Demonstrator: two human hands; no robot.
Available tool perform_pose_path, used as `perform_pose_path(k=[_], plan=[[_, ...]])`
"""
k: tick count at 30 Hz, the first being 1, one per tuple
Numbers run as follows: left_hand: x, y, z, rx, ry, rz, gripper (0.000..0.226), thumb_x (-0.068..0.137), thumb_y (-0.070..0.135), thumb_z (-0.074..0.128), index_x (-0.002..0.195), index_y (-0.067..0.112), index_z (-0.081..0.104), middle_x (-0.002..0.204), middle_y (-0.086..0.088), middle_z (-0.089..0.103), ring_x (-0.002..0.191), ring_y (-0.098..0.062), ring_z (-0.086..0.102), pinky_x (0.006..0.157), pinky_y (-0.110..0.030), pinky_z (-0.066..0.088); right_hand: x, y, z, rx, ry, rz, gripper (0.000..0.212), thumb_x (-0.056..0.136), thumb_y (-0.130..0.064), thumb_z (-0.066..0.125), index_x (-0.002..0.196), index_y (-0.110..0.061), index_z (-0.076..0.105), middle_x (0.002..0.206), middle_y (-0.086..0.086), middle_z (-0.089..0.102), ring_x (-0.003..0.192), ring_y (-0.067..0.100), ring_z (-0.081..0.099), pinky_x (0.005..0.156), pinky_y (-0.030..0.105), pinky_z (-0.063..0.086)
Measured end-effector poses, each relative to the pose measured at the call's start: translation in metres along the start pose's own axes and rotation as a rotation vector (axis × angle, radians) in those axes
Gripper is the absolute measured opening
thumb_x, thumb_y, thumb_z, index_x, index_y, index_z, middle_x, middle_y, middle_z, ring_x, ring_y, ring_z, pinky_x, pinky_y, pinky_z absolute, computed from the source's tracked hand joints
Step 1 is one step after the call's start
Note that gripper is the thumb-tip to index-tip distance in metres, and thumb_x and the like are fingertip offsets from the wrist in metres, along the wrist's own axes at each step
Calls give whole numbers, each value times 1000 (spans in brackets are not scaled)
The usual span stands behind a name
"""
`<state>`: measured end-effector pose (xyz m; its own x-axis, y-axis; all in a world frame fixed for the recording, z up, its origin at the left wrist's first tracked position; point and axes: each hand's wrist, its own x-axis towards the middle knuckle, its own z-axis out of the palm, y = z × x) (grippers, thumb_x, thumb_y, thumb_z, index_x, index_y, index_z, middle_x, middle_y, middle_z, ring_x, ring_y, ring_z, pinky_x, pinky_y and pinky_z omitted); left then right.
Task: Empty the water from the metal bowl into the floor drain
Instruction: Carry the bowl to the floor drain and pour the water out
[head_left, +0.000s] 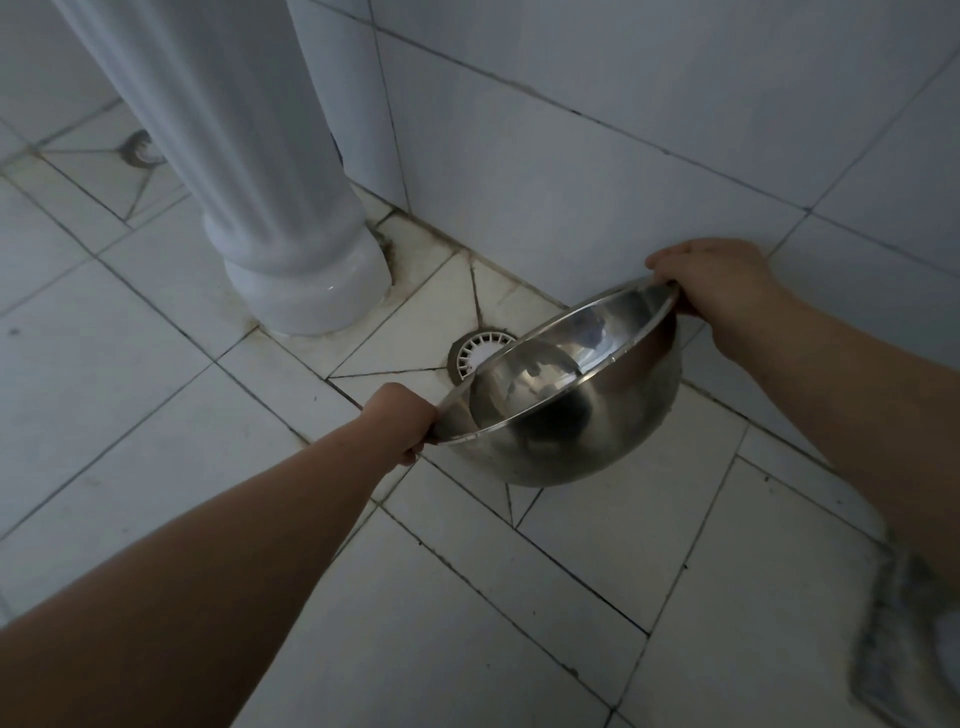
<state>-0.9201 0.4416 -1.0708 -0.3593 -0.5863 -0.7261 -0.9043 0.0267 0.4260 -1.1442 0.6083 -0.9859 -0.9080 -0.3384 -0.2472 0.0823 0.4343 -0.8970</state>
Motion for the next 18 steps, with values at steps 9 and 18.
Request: perform_pose_path(k=[9,18], plan=[[-1,0,7,-105,6,-105,38,87,2,53,53,9,38,47,-7,36,38,-14,29,42,-20,25,-2,-7,4,-12,6,-11,37,70,2,60,103,18,62,78,25,48,74,22,51,69,36,46],[-4,0,3,-219,-85,-137,41,88,3,54,50,9,41,46,-5,37,30,-11,26,35,-13,23,6,-13,9,-25,-3,-86,37,70,-6,64,99,17,64,105,39,59,77,30,59,82,45,53]])
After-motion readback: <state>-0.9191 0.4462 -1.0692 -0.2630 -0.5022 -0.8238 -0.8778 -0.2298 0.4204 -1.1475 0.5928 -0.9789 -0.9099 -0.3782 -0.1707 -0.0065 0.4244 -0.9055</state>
